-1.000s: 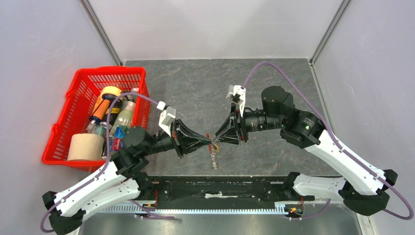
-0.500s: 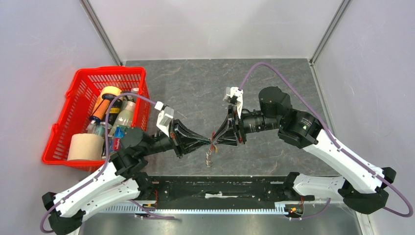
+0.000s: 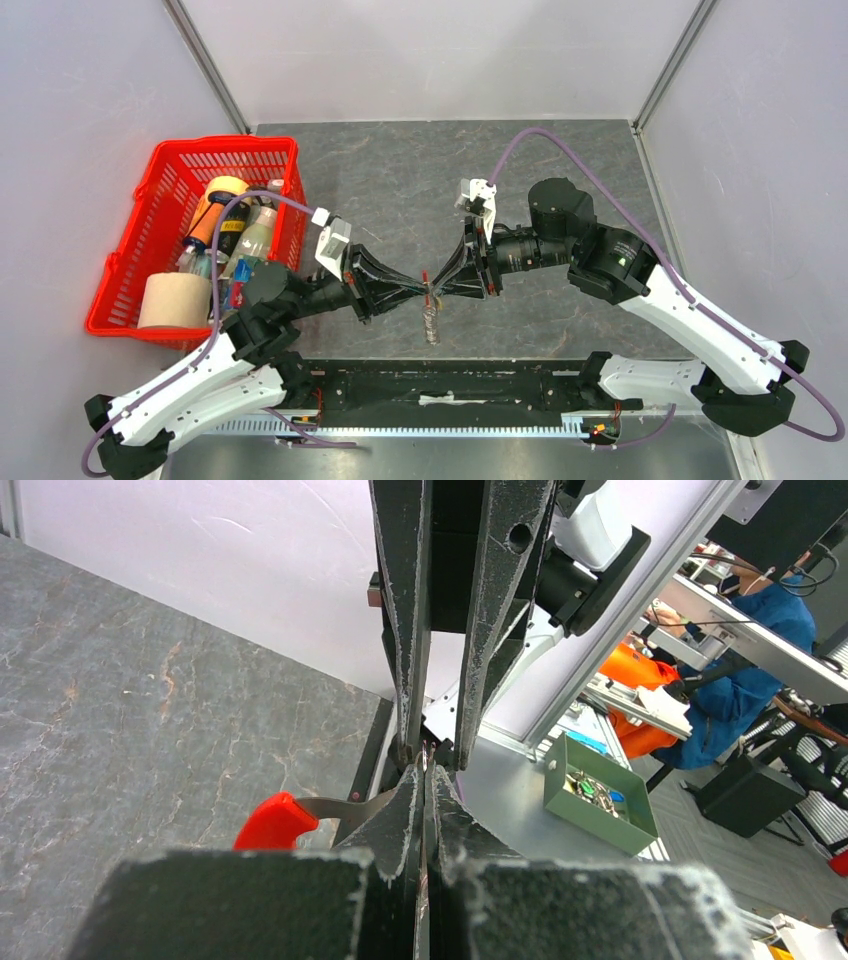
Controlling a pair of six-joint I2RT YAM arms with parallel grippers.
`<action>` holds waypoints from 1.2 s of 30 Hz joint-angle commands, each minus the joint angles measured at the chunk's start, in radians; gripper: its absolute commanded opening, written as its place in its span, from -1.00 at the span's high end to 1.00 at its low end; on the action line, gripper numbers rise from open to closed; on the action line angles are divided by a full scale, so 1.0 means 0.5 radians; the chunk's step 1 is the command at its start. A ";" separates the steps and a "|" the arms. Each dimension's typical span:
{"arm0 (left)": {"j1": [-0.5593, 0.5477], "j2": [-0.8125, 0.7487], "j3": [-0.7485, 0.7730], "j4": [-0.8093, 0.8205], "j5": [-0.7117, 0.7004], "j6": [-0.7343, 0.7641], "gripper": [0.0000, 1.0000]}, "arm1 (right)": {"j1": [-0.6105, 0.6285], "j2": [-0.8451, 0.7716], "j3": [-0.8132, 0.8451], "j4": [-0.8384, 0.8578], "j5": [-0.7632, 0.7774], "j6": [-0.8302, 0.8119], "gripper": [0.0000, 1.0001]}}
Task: Put the keys on the keyring
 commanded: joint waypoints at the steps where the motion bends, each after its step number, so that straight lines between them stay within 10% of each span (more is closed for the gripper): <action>1: -0.003 -0.028 0.022 0.145 -0.032 -0.064 0.96 | 0.014 -0.018 0.007 0.074 -0.020 -0.003 0.41; 23: -0.003 -0.028 0.019 0.187 -0.051 -0.078 0.96 | 0.047 0.004 0.009 0.109 -0.012 0.001 0.57; 36: -0.003 -0.032 0.017 0.200 -0.026 -0.098 0.95 | 0.072 0.000 0.020 0.082 0.034 -0.025 1.00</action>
